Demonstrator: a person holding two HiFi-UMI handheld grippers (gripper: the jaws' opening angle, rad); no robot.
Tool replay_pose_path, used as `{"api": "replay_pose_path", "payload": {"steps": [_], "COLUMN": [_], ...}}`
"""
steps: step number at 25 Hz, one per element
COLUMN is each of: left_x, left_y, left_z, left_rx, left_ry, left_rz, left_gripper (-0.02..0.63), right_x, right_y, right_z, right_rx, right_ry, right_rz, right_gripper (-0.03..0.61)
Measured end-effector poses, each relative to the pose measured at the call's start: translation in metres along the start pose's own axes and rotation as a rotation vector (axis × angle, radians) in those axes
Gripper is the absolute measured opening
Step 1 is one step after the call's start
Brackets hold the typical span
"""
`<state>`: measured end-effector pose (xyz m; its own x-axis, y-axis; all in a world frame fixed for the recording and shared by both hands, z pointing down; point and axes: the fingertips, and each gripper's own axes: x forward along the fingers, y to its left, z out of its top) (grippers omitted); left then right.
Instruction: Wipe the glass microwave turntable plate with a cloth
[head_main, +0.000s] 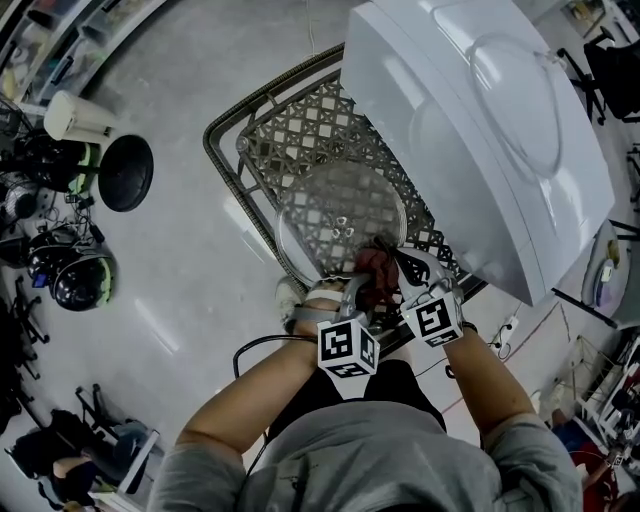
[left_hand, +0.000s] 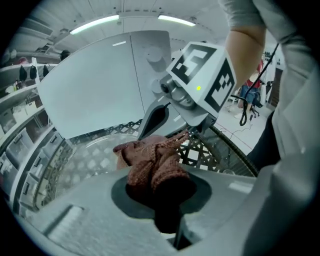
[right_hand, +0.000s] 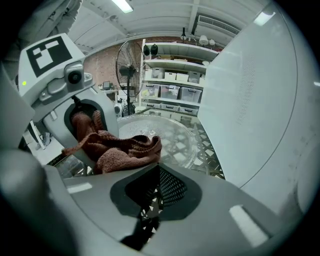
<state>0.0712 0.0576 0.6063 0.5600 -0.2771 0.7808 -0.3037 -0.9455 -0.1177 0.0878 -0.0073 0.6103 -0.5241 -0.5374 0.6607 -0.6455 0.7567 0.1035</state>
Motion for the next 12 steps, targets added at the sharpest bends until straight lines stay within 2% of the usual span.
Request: {"api": "replay_pose_path", "payload": {"steps": [6, 12], "left_x": [-0.023, -0.053], "left_y": [0.005, 0.019], "left_z": [-0.032, -0.073], "left_rx": [0.009, 0.006], "left_ry": [0.047, 0.106], "left_rz": [-0.012, 0.011], "left_gripper": [0.058, 0.058], "right_x": [0.000, 0.000], "right_y": [0.002, 0.003], "right_z": [0.000, -0.002], "right_rx": [0.008, 0.001], "right_ry": [-0.009, -0.006], "right_rz": [0.005, 0.006], "right_gripper": [0.006, 0.006]}}
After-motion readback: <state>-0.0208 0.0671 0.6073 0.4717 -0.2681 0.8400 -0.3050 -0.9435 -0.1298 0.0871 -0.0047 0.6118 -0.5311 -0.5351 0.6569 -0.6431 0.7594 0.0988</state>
